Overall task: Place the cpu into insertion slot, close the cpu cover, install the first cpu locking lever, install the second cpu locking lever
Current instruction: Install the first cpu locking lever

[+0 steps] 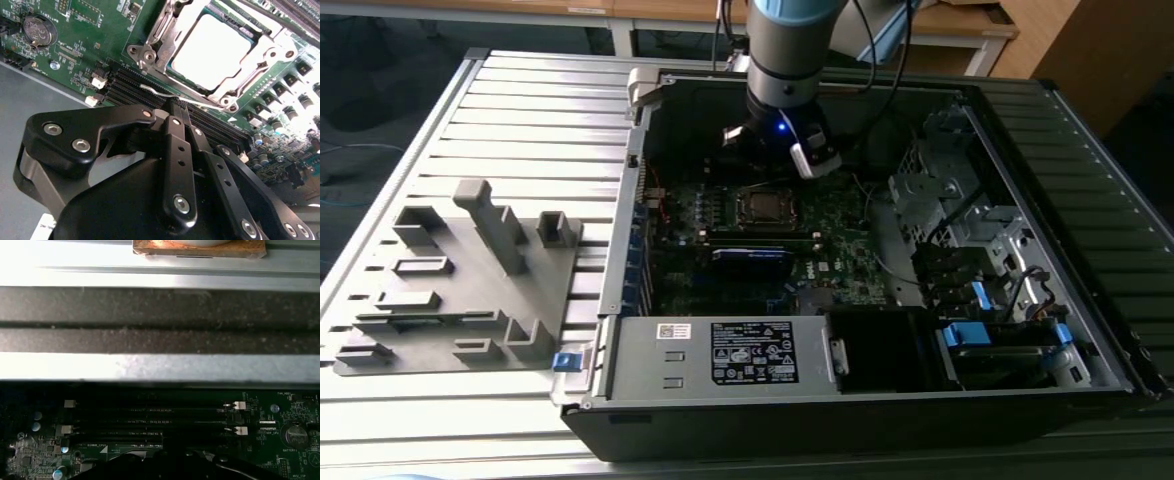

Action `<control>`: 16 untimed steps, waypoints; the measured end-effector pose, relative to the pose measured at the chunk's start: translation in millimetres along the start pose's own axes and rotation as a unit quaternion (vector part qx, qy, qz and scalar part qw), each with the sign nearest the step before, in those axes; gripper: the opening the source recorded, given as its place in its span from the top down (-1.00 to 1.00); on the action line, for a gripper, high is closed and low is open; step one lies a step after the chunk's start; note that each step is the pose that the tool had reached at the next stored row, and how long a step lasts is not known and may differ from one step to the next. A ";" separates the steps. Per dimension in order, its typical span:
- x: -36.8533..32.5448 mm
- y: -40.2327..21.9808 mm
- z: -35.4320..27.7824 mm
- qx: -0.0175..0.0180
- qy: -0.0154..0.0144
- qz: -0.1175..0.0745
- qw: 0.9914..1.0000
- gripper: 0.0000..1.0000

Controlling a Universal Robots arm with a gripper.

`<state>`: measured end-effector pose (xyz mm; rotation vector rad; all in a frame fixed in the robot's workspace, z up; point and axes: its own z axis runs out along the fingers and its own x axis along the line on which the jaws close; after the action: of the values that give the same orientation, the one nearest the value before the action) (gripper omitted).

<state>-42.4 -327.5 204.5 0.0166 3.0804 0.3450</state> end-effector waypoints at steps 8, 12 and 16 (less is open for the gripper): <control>0.1 -2.2 2.8 0.000 -0.002 -0.001 1.000 0.79; 0.2 -3.1 5.1 -0.001 -0.003 -0.001 1.000 0.79; 0.3 -4.1 7.3 -0.001 -0.004 -0.001 1.000 0.79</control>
<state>-42.4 -329.9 196.5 0.0151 3.0710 0.3473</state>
